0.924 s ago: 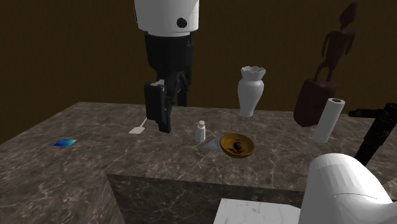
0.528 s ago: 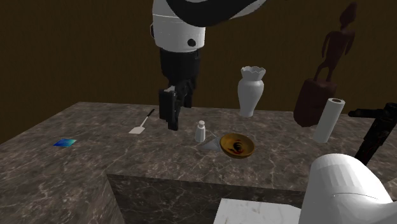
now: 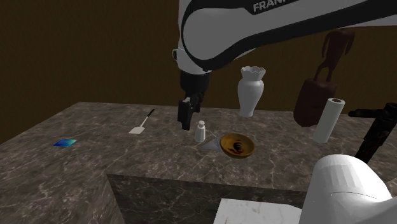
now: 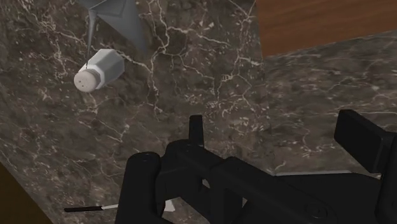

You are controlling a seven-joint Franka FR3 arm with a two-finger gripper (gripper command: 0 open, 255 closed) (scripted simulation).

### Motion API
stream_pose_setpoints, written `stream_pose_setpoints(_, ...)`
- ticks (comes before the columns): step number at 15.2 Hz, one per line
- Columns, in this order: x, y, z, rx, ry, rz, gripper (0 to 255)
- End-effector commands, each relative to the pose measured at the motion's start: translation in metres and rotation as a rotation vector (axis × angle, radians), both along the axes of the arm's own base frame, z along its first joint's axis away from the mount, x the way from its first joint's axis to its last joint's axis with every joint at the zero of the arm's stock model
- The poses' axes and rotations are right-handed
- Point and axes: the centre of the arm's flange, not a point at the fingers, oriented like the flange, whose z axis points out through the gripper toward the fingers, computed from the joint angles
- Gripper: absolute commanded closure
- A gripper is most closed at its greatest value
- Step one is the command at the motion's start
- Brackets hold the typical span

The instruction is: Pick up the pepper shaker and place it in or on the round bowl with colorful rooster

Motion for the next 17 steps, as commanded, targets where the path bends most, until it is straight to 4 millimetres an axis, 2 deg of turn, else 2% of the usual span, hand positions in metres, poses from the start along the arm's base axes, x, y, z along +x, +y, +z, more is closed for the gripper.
stream_pose_setpoints(1,0.004,-0.023,-0.014,0.002,-0.012,-0.007,0)
stream_pose_setpoints(17,0.027,-0.199,-0.129,0.020,-0.093,-0.064,0)
